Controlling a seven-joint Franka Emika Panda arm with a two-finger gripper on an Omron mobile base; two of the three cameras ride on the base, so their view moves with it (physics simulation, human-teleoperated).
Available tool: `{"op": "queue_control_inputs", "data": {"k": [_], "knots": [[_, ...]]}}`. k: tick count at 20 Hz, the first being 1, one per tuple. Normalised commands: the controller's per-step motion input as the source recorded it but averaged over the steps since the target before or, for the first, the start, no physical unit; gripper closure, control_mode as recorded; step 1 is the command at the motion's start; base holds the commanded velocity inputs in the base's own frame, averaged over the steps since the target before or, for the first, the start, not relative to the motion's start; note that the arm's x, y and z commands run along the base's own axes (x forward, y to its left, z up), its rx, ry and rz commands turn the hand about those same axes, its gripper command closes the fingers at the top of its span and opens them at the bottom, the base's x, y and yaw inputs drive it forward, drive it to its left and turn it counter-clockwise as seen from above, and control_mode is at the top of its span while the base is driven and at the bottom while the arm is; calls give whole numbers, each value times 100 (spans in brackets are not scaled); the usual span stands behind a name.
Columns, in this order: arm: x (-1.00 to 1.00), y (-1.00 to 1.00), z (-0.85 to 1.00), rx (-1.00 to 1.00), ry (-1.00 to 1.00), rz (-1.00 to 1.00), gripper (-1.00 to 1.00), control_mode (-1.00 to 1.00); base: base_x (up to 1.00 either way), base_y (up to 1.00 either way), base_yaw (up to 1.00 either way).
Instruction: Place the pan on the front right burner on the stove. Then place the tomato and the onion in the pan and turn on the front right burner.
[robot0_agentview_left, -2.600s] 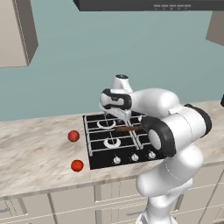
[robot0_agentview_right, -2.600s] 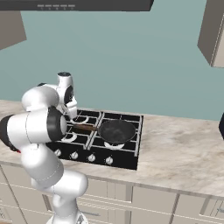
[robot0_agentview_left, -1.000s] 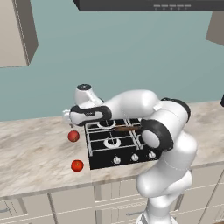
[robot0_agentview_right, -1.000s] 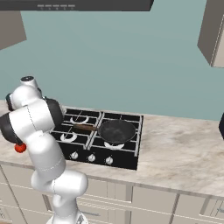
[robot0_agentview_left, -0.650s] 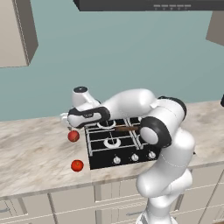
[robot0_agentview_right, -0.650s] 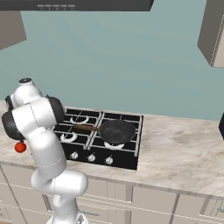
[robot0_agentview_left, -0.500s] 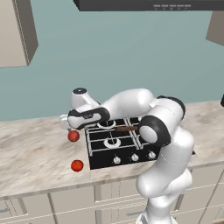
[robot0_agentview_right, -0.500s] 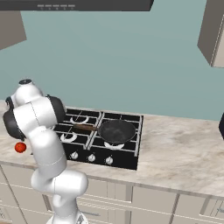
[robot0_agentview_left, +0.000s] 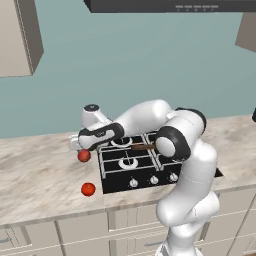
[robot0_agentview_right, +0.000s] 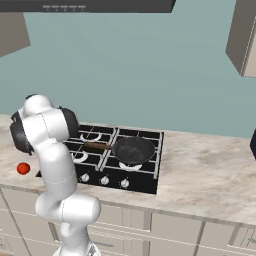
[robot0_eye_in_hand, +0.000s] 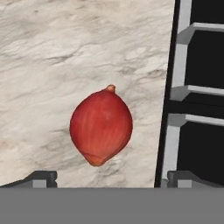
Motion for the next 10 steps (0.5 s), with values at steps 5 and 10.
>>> {"op": "queue_control_inputs", "data": {"k": [5,10], "knots": [[24,17,-24,0,-2,9,-100,-100,0,0,0],[11,12,-15,-1,-3,6,-100,-100,0,0,0]]}}
